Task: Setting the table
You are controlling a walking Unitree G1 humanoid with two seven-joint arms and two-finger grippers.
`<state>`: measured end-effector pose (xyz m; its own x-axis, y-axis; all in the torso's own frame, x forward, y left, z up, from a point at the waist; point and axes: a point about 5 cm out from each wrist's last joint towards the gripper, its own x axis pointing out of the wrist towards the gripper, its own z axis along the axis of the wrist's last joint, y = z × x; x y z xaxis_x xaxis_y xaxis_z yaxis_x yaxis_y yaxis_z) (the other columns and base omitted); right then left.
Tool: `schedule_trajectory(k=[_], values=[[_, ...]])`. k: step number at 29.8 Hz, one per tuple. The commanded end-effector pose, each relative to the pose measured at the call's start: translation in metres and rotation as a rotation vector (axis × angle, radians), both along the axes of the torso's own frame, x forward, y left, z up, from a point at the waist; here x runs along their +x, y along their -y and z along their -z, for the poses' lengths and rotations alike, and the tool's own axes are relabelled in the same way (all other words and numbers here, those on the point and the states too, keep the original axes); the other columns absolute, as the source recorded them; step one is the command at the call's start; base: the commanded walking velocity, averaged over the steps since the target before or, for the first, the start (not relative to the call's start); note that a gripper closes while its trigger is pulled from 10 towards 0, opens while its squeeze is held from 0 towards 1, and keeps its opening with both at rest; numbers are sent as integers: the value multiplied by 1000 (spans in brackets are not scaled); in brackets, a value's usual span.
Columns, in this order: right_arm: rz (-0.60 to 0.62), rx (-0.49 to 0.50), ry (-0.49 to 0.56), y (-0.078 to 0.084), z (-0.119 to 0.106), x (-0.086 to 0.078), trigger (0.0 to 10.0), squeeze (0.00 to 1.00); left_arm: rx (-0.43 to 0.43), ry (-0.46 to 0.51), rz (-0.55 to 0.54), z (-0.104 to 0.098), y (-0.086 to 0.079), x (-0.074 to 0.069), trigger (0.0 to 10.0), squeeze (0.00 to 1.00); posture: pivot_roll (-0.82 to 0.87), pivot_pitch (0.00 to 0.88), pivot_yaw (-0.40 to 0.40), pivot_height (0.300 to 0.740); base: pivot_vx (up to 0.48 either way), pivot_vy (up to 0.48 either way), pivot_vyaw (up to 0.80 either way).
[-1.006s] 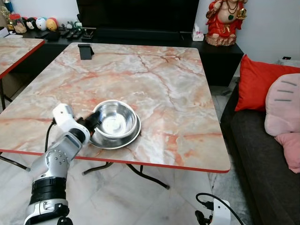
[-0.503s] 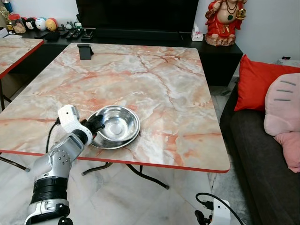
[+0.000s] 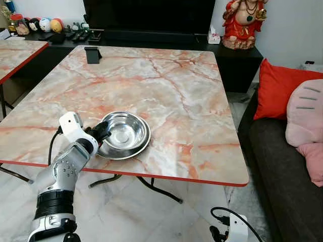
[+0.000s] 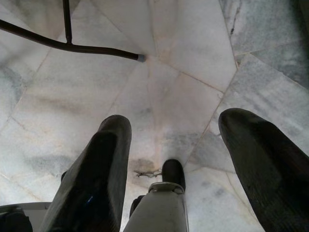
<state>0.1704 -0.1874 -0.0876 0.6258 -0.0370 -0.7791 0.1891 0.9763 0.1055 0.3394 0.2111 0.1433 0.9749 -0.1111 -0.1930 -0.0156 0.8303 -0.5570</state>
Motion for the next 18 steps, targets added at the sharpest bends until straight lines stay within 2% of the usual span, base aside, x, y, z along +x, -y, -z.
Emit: schedule_trajectory(k=[1,18], values=[[1,0,-1,0,0,1,10000,0,5,-6,-13,1,-1,1,10000,0,13,0,-4,740,0,0,0],[0,1,-1,0,0,0,10000,0,15,0,-53,1,-3,2,10000,0,13,0,-6,740,0,0,0]])
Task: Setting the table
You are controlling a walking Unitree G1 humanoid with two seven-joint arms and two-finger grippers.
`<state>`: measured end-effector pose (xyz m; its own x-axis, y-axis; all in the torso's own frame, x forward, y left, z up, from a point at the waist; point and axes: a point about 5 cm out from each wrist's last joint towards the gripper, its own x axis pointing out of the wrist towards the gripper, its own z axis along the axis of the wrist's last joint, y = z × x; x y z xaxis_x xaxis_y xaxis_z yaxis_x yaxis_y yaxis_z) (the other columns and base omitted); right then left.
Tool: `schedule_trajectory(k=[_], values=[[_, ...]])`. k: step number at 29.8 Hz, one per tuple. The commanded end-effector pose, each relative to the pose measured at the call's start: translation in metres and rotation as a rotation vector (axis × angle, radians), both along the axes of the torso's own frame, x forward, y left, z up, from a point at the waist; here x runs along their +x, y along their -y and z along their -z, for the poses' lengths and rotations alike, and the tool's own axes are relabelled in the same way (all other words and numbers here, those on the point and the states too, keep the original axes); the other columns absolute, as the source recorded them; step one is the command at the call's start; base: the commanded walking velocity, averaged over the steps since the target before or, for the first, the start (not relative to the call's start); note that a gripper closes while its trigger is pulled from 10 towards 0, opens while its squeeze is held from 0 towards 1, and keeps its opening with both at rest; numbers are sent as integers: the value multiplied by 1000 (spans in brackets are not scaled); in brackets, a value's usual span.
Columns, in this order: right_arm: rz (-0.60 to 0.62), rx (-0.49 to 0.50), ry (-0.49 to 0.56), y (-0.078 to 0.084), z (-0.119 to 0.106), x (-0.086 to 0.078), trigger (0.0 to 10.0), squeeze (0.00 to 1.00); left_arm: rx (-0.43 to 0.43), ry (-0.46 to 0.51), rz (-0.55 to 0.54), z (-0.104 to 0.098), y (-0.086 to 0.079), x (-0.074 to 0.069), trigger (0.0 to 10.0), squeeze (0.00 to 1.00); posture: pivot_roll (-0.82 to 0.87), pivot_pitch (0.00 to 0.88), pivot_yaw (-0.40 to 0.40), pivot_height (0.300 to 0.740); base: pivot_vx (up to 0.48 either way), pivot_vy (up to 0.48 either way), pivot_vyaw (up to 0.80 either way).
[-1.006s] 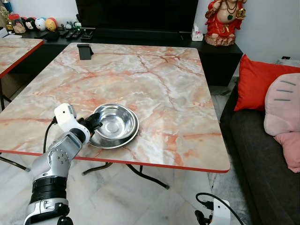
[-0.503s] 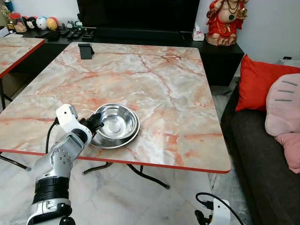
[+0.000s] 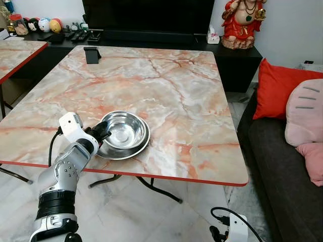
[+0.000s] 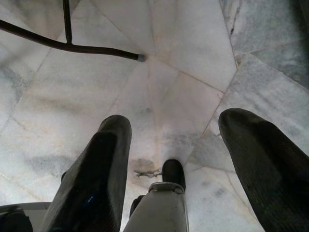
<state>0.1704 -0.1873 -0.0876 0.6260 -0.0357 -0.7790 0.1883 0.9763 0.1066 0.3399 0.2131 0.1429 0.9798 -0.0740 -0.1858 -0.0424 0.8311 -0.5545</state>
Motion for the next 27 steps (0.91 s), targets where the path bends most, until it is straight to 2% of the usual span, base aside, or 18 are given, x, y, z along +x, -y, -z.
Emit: schedule_trajectory(k=[1,2,3,4,5,6,7,9,10,11,12,17,22,24,25,27], values=[[1,-1,-2,0,0,0,10000,0,10,-4,-16,0,-1,2,10000,0,13,0,-6,740,0,0,0],[2,0,-2,0,0,0,10000,0,9,-3,-16,0,-1,2,10000,659,13,0,-6,740,0,0,0],[1,-1,-2,0,0,0,10000,0,10,-3,-16,0,-1,2,10000,878,13,0,-6,740,0,0,0],[1,-1,-2,0,0,0,10000,0,10,-3,-16,0,-1,2,10000,878,13,0,-6,740,0,0,0],[0,-1,-2,0,0,0,10000,0,13,-4,-19,0,-2,2,10000,961,13,0,-6,740,0,0,0],[0,0,-2,0,0,0,10000,0,16,-6,-20,0,-2,2,10000,906,14,0,-6,740,0,0,0],[0,0,-2,0,0,0,10000,0,16,-6,-20,0,-2,2,10000,906,14,0,-6,740,0,0,0],[0,0,-2,0,0,0,10000,0,17,-10,-22,1,-2,1,10000,835,14,0,-6,740,0,0,0],[0,0,-2,0,0,0,10000,0,18,-11,-22,1,-2,1,10000,773,14,0,-6,740,0,0,0],[0,0,-2,0,0,0,10000,0,21,-11,-23,1,-2,1,10000,263,14,0,-6,740,0,0,0],[0,1,-2,0,0,0,10000,0,25,-11,-25,1,-3,2,10000,0,14,0,-7,740,0,0,0],[-1,2,-3,0,0,0,10000,0,29,-12,-27,1,-3,2,10000,0,15,0,-7,740,0,0,0],[-2,3,-3,0,0,1,10000,0,81,-24,1,2,-3,1,10000,0,17,0,-6,740,0,0,0],[-3,4,-3,0,0,1,10000,0,110,-21,5,2,-4,1,10000,0,17,0,-6,740,0,0,0],[-4,4,-4,0,0,1,10000,0,165,-19,18,2,-5,0,10000,0,17,0,-6,740,0,0,0],[-5,4,-4,0,0,1,10000,0,209,-17,32,3,-4,0,10000,0,20,0,-8,740,0,0,0]])
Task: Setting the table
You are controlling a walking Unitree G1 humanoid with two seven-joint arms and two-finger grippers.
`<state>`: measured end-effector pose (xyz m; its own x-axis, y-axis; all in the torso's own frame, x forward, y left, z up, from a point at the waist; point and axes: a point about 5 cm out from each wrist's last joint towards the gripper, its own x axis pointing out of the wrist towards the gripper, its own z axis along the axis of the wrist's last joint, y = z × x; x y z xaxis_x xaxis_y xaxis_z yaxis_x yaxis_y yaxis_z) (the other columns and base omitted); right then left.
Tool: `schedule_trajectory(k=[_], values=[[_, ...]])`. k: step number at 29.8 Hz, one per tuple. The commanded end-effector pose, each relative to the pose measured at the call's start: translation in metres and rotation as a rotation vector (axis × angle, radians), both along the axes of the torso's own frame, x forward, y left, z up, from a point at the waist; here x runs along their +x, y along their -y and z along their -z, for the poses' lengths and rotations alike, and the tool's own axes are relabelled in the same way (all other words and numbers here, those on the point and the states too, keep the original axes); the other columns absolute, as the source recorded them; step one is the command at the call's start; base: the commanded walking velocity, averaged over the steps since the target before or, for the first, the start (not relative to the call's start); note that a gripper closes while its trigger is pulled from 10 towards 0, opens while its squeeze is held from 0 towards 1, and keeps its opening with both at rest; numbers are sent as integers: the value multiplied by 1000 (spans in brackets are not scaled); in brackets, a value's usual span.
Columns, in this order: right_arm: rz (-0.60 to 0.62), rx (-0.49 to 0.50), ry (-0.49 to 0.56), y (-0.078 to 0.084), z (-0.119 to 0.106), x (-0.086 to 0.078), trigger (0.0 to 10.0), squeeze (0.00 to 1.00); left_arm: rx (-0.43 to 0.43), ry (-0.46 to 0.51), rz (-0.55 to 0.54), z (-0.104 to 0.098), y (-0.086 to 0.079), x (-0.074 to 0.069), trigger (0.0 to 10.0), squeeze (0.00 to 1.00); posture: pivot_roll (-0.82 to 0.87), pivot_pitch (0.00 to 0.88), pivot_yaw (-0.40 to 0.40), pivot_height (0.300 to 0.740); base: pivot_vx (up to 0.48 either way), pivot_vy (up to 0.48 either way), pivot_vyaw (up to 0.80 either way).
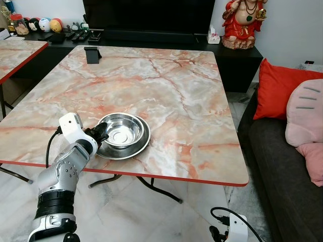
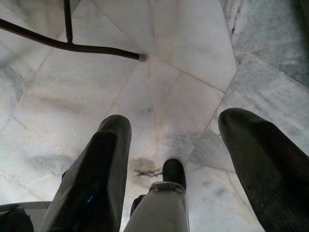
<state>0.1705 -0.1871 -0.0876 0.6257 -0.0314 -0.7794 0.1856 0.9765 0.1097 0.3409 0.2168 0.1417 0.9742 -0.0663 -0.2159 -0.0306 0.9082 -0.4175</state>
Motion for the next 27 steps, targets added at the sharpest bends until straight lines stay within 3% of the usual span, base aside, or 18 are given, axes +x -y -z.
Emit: schedule_trajectory(k=[1,5,9,27], values=[[-3,0,-4,0,0,1,10000,0,60,3,11,2,-1,-1,10000,0,20,0,-8,740,0,0,0],[-3,1,-3,0,0,1,10000,0,166,19,71,0,5,-2,10000,0,20,0,-7,740,0,0,0],[-4,2,-3,0,0,1,10000,0,217,15,87,2,5,-2,10000,0,21,0,-7,740,0,0,0],[-5,3,-2,0,0,1,10000,0,323,31,76,3,3,-2,10000,0,23,0,-8,740,0,0,0]])
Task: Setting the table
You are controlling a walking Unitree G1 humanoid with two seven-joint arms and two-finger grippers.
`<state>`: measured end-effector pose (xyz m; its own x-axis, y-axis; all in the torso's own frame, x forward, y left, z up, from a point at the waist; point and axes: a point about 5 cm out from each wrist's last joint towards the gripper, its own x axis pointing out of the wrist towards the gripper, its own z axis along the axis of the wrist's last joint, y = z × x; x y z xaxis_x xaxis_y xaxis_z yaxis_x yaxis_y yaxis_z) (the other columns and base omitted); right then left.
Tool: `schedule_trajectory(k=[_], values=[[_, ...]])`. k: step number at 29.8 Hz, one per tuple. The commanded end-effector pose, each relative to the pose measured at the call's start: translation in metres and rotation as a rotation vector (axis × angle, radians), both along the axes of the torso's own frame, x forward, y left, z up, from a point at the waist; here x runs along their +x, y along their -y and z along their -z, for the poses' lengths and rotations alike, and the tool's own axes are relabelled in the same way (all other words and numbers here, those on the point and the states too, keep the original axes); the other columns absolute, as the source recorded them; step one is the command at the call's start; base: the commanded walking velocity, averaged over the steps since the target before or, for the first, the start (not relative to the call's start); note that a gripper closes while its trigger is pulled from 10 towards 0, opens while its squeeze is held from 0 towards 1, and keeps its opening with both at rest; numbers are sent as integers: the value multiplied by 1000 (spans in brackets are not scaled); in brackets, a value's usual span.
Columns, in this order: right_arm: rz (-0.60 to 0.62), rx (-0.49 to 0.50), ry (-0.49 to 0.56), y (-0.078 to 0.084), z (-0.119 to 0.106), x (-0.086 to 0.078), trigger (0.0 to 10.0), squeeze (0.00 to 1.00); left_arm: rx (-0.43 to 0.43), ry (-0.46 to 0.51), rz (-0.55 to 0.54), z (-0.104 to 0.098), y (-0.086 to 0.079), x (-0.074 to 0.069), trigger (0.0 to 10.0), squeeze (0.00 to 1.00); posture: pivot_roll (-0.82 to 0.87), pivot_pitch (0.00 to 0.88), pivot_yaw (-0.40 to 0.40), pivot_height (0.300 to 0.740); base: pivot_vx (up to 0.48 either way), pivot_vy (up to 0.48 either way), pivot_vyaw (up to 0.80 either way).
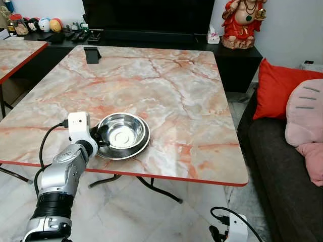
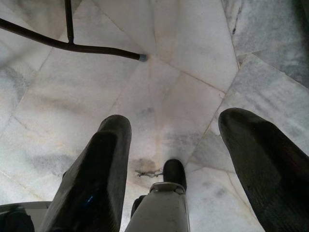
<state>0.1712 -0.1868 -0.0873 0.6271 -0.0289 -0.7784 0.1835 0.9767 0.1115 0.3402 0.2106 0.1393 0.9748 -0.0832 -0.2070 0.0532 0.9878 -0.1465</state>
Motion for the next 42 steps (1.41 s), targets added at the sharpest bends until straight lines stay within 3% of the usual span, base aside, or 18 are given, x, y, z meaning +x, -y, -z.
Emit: schedule_trajectory(k=[1,8,9,10,17,18,20,21,25,27,30,35,37,42], values=[[-4,1,-4,0,0,1,10000,0,41,2,-2,0,-3,-1,10000,0,23,0,-8,740,0,0,0],[-4,2,-4,0,0,1,10000,0,64,-5,26,4,2,-2,10000,0,23,0,-9,740,0,0,0],[-3,2,-3,0,0,1,10000,0,59,-9,27,6,3,-3,10000,282,23,0,-9,740,0,0,0],[-3,2,-3,0,0,1,10000,0,59,-10,27,6,3,-3,10000,1000,23,0,-9,740,0,0,0],[-5,2,-4,0,0,0,10000,0,71,-6,11,5,0,-3,10000,1000,24,0,-10,740,0,0,0],[-5,2,-3,0,0,1,10000,0,81,-4,4,5,-1,-3,10000,659,24,0,-10,740,0,0,0],[-6,2,-3,0,0,1,10000,0,85,1,1,4,-1,-2,10000,659,24,0,-10,740,0,0,0],[-7,2,-3,0,0,1,10000,0,89,8,-1,4,-1,-2,10000,0,24,0,-10,740,0,0,0],[-6,2,-3,0,0,1,10000,0,114,38,-4,1,0,-1,10000,0,23,0,-10,740,0,0,0],[-5,2,-1,0,0,1,10000,0,191,120,-4,-9,0,-1,10000,0,23,0,-10,740,0,0,0],[-4,3,-1,0,0,1,10000,0,242,167,-8,-16,-1,-1,10000,0,23,0,-10,740,0,0,0],[-5,4,1,0,0,1,10000,0,286,258,-21,-27,-3,-4,10000,0,23,0,-9,740,0,0,0],[-5,4,3,0,-1,1,10000,0,308,337,-14,-32,-1,-8,10000,0,24,0,-9,740,0,0,0],[2,5,10,-1,-1,2,10000,0,308,405,-18,-22,5,-15,10000,0,15,0,-7,740,0,0,0]])
